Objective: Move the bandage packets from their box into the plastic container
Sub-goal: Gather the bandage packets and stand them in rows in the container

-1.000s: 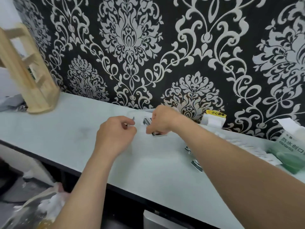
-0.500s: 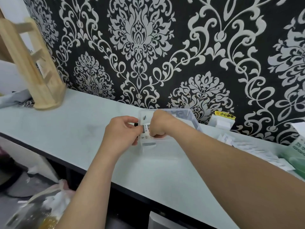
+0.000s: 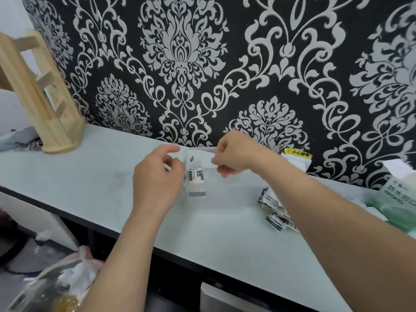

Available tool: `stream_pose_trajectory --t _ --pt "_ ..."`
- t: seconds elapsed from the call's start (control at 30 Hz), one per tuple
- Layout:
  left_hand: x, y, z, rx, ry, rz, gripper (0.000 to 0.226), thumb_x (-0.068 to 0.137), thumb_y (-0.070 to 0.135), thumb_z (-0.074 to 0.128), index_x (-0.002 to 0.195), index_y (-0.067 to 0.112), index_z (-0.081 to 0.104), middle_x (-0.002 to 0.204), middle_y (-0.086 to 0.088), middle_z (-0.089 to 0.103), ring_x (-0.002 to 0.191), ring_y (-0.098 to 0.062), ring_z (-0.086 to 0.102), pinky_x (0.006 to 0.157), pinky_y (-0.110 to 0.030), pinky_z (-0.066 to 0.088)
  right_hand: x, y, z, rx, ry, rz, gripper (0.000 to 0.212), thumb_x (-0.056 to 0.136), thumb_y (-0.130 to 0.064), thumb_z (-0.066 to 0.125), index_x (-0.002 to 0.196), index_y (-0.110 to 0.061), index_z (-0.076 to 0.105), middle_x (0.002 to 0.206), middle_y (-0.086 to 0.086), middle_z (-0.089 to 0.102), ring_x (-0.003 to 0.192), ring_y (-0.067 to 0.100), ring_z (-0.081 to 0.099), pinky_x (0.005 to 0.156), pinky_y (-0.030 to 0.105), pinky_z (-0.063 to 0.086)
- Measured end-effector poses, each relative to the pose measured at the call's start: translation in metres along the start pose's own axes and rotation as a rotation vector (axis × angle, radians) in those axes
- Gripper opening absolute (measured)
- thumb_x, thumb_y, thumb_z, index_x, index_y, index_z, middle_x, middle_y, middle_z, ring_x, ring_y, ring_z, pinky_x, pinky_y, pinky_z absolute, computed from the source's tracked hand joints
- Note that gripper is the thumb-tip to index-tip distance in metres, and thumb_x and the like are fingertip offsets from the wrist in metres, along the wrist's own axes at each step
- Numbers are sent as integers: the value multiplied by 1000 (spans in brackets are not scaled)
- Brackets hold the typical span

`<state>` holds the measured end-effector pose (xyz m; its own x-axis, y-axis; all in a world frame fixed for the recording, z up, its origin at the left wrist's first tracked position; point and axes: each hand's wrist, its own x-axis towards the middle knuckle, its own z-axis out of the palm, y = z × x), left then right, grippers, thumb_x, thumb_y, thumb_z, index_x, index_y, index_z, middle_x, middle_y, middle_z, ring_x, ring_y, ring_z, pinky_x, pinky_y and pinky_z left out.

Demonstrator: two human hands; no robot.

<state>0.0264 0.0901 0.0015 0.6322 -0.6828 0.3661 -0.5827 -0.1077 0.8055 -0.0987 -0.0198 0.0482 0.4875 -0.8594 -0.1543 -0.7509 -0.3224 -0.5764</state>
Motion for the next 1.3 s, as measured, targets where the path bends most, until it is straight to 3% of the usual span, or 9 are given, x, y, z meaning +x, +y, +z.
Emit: stream_pose_trajectory --t 0.13,0.3,0.47,0.57,0.67,0.83,1.03,1.17,1.3 --pt "-22 29 12 -215 -3 212 23 85 5 58 87 22 74 61 5 62 53 -9 52 51 -9 37 -50 25 -44 133 134 -28 11 89 -15 64 83 -6 65 72 8 74 52 8 65 43 16 43" --pt "-53 60 67 -86 -423 369 22 84 12 60 90 26 76 65 12 65 58 -3 55 61 -19 44 -91 76 -75 33 167 91 13 84 -19 72 81 -7 68 70 4 73 49 3 61 42 13 42" --pt "-94 78 126 344 -758 582 42 83 13 52 121 28 61 118 0 64 113 -24 56 89 -36 50 -102 134 -69 -181 6 235 33 77 -22 79 106 -24 64 106 -3 59 89 15 58 79 30 47" --pt "-97 74 147 474 -811 605 55 86 29 55 140 23 42 139 -5 46 133 -25 37 105 -38 38 -99 155 -53 -242 -102 217 68 77 -19 79 136 -28 47 133 -1 52 116 21 54 97 35 45" --pt "-99 73 159 609 -820 594 61 90 41 52 144 21 34 142 -10 44 133 -27 35 106 -35 32 -95 172 -39 -273 -80 163 74 77 -15 77 141 -29 41 139 -1 50 124 22 49 100 34 43" --pt "-99 82 157 534 -673 632 25 86 27 52 109 26 60 105 -1 67 99 -27 60 70 -33 44 -88 188 -29 -212 6 58 45 78 -7 68 119 -24 63 111 -1 60 106 21 55 80 26 41" --pt "-95 82 152 347 -711 430 32 91 29 54 123 33 59 112 4 70 105 -24 62 83 -33 48 -92 194 -34 14 110 71 27 83 -12 71 106 -25 74 85 -6 68 77 14 63 65 22 50" --pt "-91 79 153 256 -677 336 42 92 24 56 133 30 52 122 3 67 111 -22 60 91 -31 46 -97 197 -37 70 174 66 12 89 -15 64 86 -17 76 58 -7 55 50 8 45 46 17 35" --pt "-88 73 157 158 -608 303 39 95 14 50 132 26 55 116 1 70 110 -24 62 92 -39 49 -99 205 -41 250 277 103 28 94 -18 60 68 -9 67 56 3 53 42 8 35 45 20 32"
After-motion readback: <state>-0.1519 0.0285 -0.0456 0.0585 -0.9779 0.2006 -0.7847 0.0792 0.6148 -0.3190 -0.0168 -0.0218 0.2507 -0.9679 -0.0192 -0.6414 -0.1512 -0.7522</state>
